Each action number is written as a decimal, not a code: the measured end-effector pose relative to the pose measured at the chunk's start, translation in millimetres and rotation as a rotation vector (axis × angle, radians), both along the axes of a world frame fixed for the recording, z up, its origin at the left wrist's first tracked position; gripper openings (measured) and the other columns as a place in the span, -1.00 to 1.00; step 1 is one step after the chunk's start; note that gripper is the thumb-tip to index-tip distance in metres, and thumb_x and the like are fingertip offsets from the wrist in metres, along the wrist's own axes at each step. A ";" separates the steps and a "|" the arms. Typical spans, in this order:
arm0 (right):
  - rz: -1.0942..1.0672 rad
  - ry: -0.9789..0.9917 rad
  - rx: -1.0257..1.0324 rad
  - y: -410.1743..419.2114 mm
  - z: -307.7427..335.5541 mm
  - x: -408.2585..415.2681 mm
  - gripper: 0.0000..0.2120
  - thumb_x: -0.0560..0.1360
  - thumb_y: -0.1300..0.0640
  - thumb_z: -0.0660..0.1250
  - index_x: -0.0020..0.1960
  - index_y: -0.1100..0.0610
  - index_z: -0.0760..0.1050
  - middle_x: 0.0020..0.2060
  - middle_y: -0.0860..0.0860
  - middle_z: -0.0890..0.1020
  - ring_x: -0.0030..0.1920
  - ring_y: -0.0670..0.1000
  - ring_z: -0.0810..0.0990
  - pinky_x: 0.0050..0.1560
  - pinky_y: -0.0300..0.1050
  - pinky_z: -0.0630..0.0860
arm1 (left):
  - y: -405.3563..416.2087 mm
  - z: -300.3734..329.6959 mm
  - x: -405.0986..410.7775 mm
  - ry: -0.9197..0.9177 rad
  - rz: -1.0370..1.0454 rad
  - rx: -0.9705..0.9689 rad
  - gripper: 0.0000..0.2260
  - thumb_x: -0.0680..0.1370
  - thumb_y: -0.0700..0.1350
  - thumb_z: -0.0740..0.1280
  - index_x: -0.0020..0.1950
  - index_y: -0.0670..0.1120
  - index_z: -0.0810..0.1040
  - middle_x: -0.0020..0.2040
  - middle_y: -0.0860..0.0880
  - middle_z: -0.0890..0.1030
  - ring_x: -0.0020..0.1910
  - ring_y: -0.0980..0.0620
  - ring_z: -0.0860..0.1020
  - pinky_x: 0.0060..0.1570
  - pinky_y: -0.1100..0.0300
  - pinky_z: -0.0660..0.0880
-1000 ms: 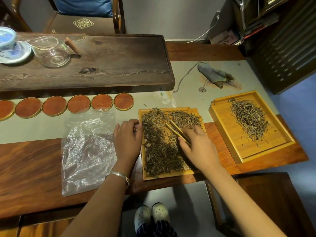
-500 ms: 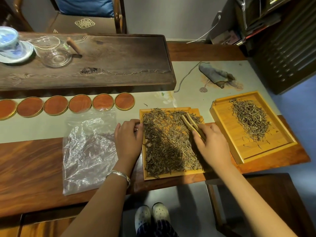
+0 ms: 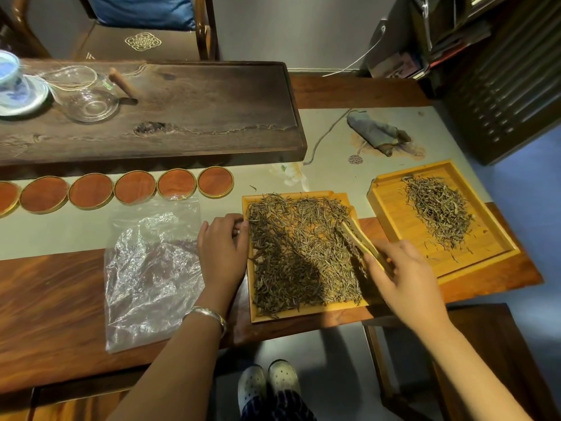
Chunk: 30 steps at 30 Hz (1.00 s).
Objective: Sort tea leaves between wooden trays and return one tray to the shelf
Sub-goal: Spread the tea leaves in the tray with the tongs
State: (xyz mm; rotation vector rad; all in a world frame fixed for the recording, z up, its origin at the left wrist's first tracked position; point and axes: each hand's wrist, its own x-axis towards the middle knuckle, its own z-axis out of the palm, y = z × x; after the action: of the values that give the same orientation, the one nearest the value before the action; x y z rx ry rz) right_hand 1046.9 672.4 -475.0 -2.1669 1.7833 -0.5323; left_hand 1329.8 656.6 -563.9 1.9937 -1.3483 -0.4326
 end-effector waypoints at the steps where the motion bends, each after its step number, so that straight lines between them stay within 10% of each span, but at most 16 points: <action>1: 0.012 -0.001 0.024 11.4 1.6 -9.0 -0.68 0.50 0.04 0.32 0.22 0.12 0.54 -0.15 -0.01 0.50 -0.23 -0.05 0.51 -0.31 -0.11 0.51 | -0.1 0.1 0.1 -0.003 0.000 0.001 -0.81 0.58 0.03 0.19 0.04 0.02 0.56 -0.16 0.08 0.56 -0.09 0.03 0.53 0.41 -0.06 0.23; 30: -0.029 0.046 0.077 -13.5 -15.4 1.2 -0.70 0.53 0.07 0.32 0.23 0.15 0.54 -0.15 0.08 0.50 -0.22 0.04 0.50 -0.25 -0.05 0.50 | 0.3 2.5 -1.0 -0.009 0.004 0.000 -0.82 0.59 0.00 0.21 0.02 -0.03 0.56 -0.20 0.12 0.49 -0.16 0.06 0.45 0.25 -0.18 0.36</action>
State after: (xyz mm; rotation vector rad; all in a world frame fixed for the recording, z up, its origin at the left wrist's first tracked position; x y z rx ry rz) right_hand 1048.1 659.0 -490.4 -2.1212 1.8303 -0.4167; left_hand 1328.8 657.0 -561.4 2.0003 -1.3497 -0.4227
